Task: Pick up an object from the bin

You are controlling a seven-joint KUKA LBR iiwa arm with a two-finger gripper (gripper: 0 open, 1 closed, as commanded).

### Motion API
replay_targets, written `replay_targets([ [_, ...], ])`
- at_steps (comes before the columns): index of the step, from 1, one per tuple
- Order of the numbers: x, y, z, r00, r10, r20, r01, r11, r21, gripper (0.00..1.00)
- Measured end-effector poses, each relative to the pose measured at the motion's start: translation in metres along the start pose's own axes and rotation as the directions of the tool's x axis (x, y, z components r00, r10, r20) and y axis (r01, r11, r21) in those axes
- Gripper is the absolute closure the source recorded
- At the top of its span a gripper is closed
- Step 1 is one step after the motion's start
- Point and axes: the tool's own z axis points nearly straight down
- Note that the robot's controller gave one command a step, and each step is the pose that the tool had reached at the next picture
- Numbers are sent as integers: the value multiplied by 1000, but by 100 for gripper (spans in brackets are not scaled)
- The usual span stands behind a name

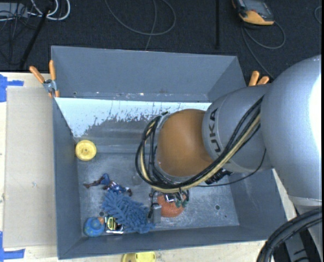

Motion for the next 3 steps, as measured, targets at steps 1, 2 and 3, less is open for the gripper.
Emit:
replay_targets([
  [1, 32, -36, 5, 1000, 26, 0, -26, 1000, -1, 0],
  [2, 46, -58, -4, 1000, 31, 3, -31, 1000, 2, 0],
  [3, 17, -46, 5, 999, 41, 1, -41, 999, 0, 0],
])
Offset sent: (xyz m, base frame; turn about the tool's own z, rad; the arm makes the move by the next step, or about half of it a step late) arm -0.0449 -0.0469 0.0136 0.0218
